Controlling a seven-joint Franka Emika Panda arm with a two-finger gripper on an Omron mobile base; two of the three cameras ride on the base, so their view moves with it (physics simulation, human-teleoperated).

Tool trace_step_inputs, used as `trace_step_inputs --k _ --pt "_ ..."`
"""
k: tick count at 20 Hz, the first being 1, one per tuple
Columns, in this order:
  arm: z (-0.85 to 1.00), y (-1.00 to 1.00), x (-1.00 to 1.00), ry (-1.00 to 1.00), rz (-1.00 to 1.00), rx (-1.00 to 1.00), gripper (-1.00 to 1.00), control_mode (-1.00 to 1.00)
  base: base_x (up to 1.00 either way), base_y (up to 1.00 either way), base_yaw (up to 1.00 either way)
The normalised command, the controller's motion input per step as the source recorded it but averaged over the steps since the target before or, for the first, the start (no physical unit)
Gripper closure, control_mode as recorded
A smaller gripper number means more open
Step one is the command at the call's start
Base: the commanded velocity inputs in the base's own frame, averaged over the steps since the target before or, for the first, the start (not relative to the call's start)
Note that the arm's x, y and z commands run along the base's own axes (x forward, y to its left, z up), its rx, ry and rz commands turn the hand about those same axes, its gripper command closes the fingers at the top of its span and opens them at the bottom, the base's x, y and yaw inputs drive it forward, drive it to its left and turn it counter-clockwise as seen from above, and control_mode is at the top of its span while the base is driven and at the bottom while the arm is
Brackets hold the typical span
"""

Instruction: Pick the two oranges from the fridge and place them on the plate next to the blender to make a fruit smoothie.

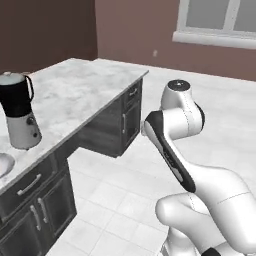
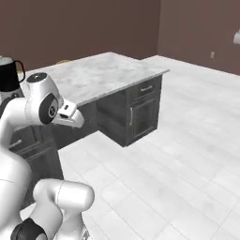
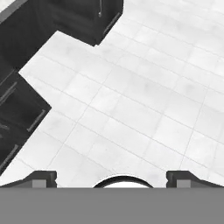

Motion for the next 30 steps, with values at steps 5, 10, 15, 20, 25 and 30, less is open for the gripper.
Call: trace_step_inputs --k 5,10,15,20,25,30 --pt "0.00 0.00 0.00 0.00 0.00 0.00 -1.00 1.00 0.00 -0.52 -0.80" --pt "0.00 0.00 0.00 0.00 0.00 0.00 -1.00 1.00 0.05 -0.58 -0.75" --pt "0.00 0.00 0.00 0.00 0.00 0.00 -1.00 1.00 0.78 -0.14 -0.55" --pt "0.00 0.00 0.00 0.00 0.00 0.00 -1.00 1.00 1.00 0.15 -0.37" --pt "0.00 0.00 0.00 0.00 0.00 0.00 -1.00 1.00 1.00 0.46 -0.38" --pt "0.00 0.00 0.00 0.00 0.00 0.00 -1.00 1.00 1.00 0.85 -0.34"
